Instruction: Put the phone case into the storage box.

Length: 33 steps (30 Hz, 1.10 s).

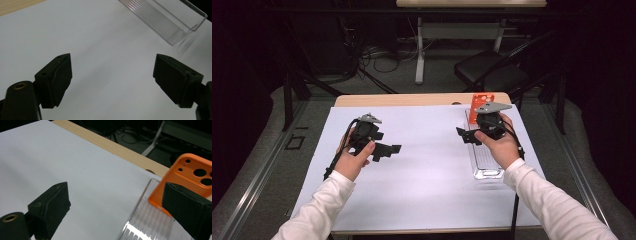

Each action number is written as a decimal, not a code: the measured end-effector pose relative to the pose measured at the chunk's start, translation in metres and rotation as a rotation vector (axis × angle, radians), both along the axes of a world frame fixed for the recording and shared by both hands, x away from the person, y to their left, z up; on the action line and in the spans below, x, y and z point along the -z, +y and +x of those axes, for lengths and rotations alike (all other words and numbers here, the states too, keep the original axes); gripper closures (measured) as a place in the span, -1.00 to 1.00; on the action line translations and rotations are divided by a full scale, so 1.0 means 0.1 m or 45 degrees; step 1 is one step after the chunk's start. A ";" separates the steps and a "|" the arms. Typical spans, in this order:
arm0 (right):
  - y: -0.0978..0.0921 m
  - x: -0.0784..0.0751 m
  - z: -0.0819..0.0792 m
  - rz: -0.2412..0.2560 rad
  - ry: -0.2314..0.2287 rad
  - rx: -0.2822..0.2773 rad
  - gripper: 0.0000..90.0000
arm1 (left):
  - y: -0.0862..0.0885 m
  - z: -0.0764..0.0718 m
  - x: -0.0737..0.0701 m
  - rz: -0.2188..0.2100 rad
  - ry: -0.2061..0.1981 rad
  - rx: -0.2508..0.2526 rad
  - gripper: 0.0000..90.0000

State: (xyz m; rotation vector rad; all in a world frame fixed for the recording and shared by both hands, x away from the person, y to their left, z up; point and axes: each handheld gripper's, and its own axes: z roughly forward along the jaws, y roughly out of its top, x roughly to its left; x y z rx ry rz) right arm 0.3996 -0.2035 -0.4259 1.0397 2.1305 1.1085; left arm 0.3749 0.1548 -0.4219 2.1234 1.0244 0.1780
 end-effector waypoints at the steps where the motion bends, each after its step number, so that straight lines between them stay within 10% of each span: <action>1: 0.02 0.00 -0.02 -0.006 0.000 -0.011 -0.84 | 0.01 0.00 0.00 0.003 -0.003 0.004 -0.64; 33: 0.31 0.26 -0.49 0.072 0.067 -0.197 -0.79 | -0.06 -0.23 0.17 0.003 -0.037 0.028 -0.64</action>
